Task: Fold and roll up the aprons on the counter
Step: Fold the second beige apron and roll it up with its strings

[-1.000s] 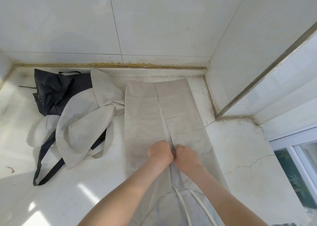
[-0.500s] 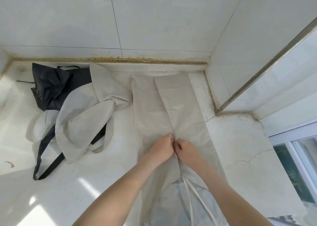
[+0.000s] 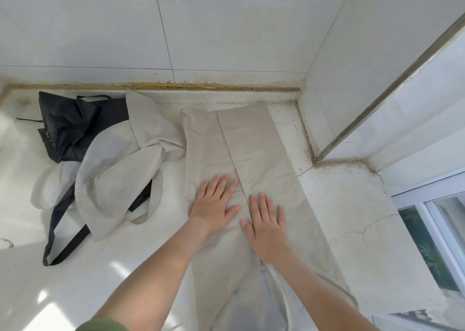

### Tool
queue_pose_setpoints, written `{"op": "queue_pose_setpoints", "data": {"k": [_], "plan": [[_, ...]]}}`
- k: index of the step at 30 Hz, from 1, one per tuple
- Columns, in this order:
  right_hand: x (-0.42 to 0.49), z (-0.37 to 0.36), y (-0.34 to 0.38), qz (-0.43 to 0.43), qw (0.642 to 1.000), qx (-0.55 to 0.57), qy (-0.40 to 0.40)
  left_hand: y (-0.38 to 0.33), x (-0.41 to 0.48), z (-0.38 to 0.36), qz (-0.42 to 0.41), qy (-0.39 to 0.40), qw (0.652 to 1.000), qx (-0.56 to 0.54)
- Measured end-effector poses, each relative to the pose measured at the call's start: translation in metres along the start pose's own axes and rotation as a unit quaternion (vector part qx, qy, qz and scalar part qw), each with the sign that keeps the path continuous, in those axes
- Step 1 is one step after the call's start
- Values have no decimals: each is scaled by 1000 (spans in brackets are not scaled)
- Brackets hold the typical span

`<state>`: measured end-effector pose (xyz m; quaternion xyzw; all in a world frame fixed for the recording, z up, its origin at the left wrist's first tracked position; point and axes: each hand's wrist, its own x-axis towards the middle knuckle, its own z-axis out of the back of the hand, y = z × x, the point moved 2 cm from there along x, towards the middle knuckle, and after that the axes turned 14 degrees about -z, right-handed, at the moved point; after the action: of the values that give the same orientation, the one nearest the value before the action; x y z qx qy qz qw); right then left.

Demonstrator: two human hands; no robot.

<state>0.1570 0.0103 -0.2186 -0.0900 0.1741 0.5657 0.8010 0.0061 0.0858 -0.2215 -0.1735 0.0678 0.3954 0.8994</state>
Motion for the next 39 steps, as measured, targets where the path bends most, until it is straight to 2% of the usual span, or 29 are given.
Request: {"op": "queue_pose_setpoints", "data": {"k": [3, 6, 9, 11, 13, 15, 18, 20, 23, 25, 27, 29, 31, 33, 35, 37, 39], "plan": [[11, 4, -15, 58, 997, -41, -5, -10, -7, 1, 49, -5, 999, -14], [25, 16, -37, 125, 988, -94, 4, -28, -9, 15, 78, -5, 996, 31], [38, 32, -49, 216, 962, -164, 16, -39, -10, 36, 65, -16, 997, 40], [48, 40, -56, 245, 953, -170, 58, -31, -9, 39, 30, -4, 999, 39], [54, 54, -58, 249, 952, -159, 87, -15, -13, 46, -13, -42, 997, 61], [57, 60, -58, 252, 956, -112, 102, 4, -12, 48, -20, -56, 994, 87], [57, 63, -59, 237, 962, -77, 113, 25, -19, 43, 32, 16, 994, 99], [56, 65, -58, 187, 977, -36, 92, 22, -22, 42, 63, 56, 992, 94], [51, 67, -41, 123, 991, -42, -16, -4, -26, 50, 58, 68, 991, 98], [41, 60, -15, 105, 994, -6, -32, -17, -25, 52, 57, 42, 996, 47], [27, 47, 15, 124, 991, 55, 11, -21, -23, 54, 78, 3, 997, -8], [12, 27, 36, 152, 986, 28, 59, -14, -23, 55, 127, -26, 991, -32], [9, 11, 30, 160, 986, -23, 46, 0, -25, 57, 187, -56, 981, -12], [12, 7, 13, 147, 988, -40, 23, 17, -31, 57, 254, -71, 965, -3], [17, 7, -3, 132, 991, -35, 10, 28, -39, 53, 335, -60, 936, -87], [18, 7, -10, 125, 991, -36, 15, 37, -43, 48, 415, -73, 869, -258], [20, 8, -16, 122, 991, -46, 13, 41, -41, 47, 444, -102, 776, -436]]}}
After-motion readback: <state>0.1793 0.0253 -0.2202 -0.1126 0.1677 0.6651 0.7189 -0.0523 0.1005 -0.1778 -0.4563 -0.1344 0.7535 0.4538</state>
